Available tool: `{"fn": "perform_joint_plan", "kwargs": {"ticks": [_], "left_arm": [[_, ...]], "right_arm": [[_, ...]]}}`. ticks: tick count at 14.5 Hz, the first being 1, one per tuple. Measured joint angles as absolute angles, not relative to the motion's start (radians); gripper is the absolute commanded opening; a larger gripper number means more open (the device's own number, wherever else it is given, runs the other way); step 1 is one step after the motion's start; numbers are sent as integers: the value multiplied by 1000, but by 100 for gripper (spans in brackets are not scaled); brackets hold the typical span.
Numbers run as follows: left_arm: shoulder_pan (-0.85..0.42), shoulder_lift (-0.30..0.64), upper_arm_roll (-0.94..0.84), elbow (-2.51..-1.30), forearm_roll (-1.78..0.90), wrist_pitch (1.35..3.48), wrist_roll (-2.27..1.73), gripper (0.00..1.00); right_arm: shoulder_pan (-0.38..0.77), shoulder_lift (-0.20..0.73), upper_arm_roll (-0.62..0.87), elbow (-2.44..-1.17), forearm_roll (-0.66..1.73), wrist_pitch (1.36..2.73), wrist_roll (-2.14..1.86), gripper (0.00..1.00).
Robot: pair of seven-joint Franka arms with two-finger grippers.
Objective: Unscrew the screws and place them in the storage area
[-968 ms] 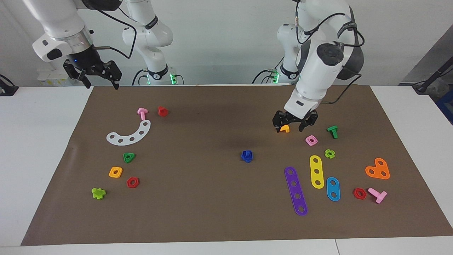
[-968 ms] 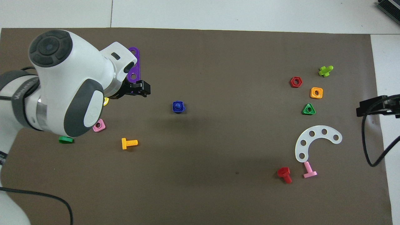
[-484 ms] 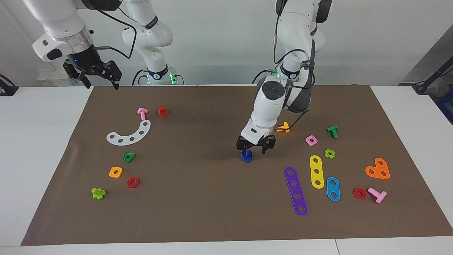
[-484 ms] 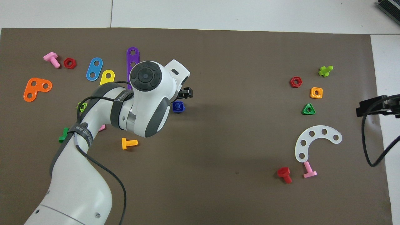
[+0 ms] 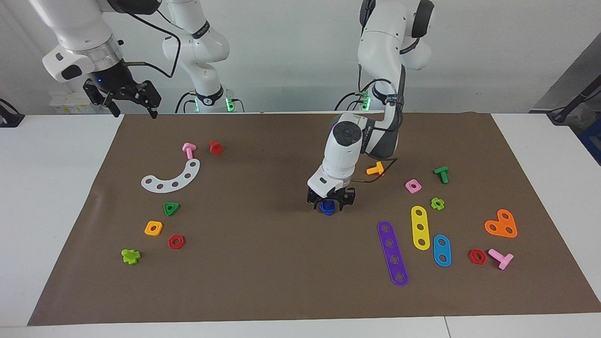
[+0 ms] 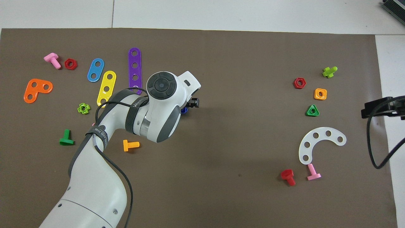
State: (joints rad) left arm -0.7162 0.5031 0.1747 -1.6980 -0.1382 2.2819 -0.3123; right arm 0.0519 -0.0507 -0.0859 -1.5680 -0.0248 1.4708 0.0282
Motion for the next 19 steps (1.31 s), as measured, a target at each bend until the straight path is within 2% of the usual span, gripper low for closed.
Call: {"fn": "perform_joint_plan", "kwargs": {"ticks": [6,13,19], "left_arm": [[-719,502,174,-1714,-138,2281,-268,65],[-728,501,176,-1715,-138,2276,-266,31],[-724,499,189,-1679,-138,2211,-262,28]], "right_arm": [[49,-51,-86,-1569,-25,1470,28,100],[49,-51,-86,-1569,-25,1470,28,100],[49,-51,-86,-1570,-25,1470,28,100]]}}
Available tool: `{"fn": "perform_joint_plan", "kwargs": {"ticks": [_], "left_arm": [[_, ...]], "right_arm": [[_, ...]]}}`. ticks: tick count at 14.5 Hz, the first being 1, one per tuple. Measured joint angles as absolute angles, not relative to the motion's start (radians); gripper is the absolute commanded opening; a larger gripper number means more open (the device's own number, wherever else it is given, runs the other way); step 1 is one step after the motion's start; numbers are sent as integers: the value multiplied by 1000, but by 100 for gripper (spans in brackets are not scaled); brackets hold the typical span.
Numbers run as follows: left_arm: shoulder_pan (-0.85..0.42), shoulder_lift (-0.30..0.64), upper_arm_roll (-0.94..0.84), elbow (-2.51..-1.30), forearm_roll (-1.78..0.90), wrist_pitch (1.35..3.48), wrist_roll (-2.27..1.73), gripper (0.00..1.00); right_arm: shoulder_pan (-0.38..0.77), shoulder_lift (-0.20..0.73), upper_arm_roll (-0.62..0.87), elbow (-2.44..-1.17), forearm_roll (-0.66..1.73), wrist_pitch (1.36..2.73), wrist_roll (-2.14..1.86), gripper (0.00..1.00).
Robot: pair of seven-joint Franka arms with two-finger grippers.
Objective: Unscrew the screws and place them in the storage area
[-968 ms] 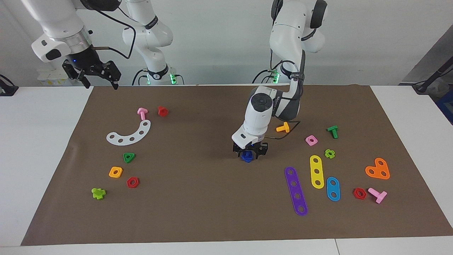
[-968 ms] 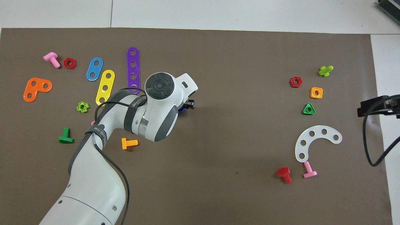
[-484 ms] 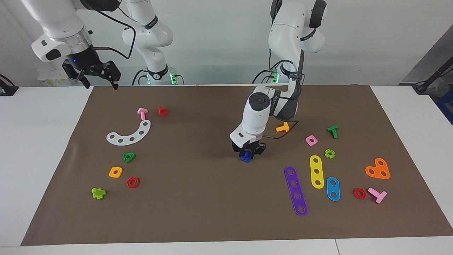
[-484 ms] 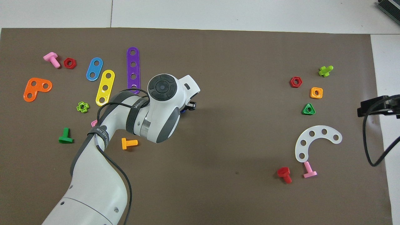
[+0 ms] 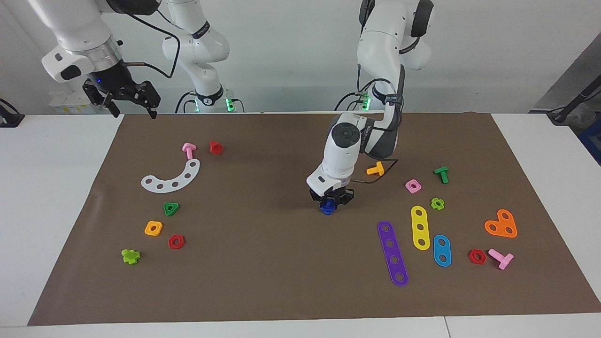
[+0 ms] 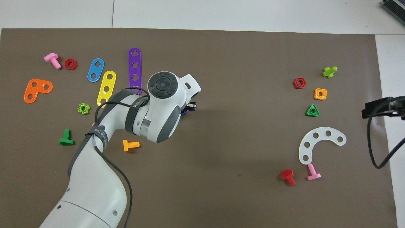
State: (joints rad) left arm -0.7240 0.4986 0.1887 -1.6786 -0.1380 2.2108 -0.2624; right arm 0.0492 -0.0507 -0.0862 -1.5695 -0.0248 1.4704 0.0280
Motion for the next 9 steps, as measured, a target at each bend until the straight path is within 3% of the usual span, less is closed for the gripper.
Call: {"fn": "perform_joint_plan", "kwargs": {"ticks": [5,9], "left_arm": [[-653,501,196,-1543,-155,2015,-262,25],[-570,502,197,-1516,-164,1946,-228,23]], "right_arm": [[49,-51,-87,-1571,-25,1470,27,100],[48,-51,-88,-1571,-25,1470,27,100]]}}
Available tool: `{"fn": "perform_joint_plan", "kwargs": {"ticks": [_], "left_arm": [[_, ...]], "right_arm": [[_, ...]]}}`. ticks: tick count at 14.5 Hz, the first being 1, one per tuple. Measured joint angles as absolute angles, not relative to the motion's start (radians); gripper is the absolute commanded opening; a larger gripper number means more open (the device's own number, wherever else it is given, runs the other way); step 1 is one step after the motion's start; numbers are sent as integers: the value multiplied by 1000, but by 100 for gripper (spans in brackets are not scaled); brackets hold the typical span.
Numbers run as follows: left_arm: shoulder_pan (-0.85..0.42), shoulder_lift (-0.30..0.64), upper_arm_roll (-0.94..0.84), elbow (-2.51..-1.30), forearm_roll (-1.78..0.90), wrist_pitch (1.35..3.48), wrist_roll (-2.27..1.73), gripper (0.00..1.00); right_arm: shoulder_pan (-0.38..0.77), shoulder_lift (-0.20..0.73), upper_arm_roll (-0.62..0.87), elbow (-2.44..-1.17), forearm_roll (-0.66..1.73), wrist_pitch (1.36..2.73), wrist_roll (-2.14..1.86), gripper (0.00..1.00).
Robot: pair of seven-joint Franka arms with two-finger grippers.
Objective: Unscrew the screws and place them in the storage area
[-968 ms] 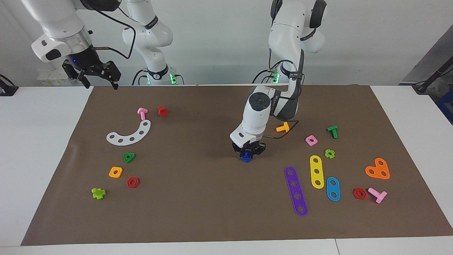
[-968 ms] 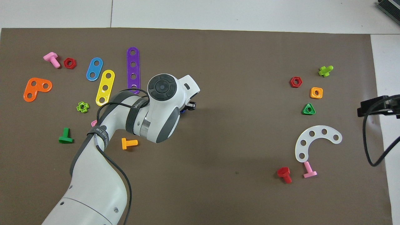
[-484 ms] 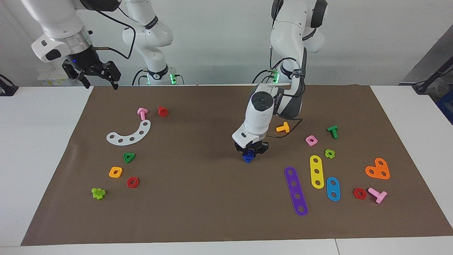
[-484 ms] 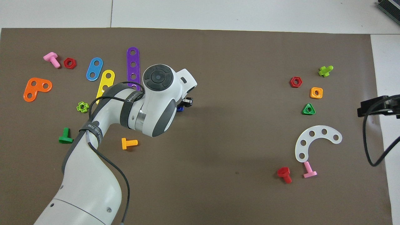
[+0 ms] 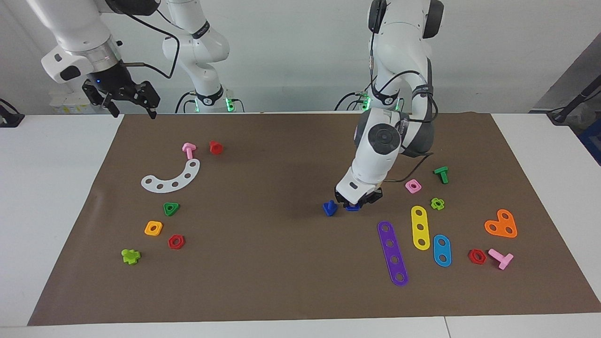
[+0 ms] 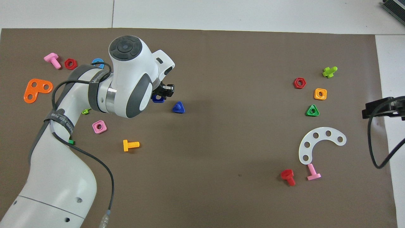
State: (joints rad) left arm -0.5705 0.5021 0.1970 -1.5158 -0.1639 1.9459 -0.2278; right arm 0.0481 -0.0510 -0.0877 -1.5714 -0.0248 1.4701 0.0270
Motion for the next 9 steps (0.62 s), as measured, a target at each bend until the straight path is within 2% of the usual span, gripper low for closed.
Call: {"fn": "perform_joint_plan", "kwargs": {"ticks": [5,9], "left_arm": [[-495,501,203,-1567,-174,1903,-96,23],[-483,486,211,-1664,-175,1924,-15,28]], "right_arm": [[67,-51,-85,-1571,-22,1470,30,100],[199,-39,-81,-1584,-19,1534,179,100]]}}
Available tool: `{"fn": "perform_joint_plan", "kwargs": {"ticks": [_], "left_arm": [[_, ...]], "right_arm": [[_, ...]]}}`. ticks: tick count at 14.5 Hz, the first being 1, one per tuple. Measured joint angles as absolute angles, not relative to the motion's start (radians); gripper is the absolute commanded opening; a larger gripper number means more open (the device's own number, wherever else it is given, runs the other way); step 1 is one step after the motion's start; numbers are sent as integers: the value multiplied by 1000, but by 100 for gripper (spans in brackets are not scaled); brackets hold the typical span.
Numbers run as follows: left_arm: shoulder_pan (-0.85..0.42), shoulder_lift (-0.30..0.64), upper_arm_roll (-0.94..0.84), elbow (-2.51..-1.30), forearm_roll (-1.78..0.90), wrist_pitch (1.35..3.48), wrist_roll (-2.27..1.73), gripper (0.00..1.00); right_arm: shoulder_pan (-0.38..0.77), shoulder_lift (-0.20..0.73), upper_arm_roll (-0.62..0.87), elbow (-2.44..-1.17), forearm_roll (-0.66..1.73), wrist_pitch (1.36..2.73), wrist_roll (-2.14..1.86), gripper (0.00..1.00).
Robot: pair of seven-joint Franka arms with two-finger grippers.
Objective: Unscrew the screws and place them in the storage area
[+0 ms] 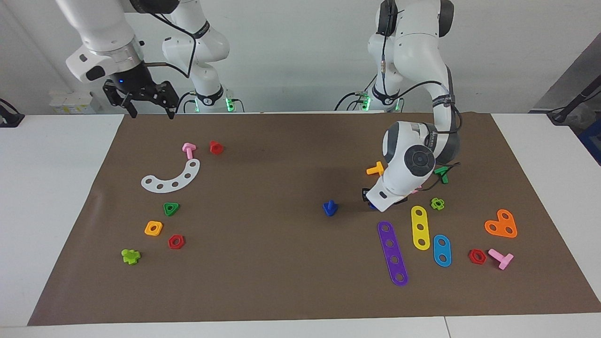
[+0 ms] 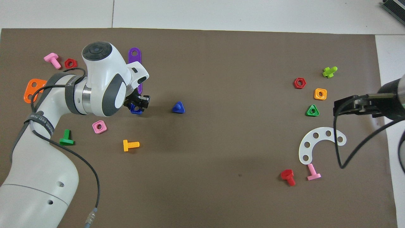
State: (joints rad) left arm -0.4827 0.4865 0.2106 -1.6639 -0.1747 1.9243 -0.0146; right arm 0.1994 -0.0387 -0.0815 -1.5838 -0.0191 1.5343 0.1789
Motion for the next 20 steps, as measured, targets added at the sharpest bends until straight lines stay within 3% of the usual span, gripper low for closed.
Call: {"fn": "perform_joint_plan", "kwargs": {"ticks": [2,4,5,9,14,17,20], "left_arm": [[-474,468,213,-1723,-175,1956,14,41],[-470,453,217,-1760,-175,1972,41,95],[-467,448,217,-1767,-175,1973,49,100],[-461,441,224,-1770,-175,1974,63,100],[-448,418,317,-1738,-173,1983,110,100],[-354,371,365,-1726,-173,1975,215,100],[-233,299,373,-1724,-160,1912,346,100]], "right_arm": [[299,2,-78,-1608,-19,1631,275,100],[394,79,-75,-1608,-18,1730,384,100],[438,123,-74,-1601,-18,1774,440,100],[583,327,-73,-1512,-7,1961,658,100],[674,529,-73,-1404,-2,2121,738,100],[697,669,-74,-1293,-5,2185,739,100],[697,738,-76,-1268,-6,2276,736,95]]}}
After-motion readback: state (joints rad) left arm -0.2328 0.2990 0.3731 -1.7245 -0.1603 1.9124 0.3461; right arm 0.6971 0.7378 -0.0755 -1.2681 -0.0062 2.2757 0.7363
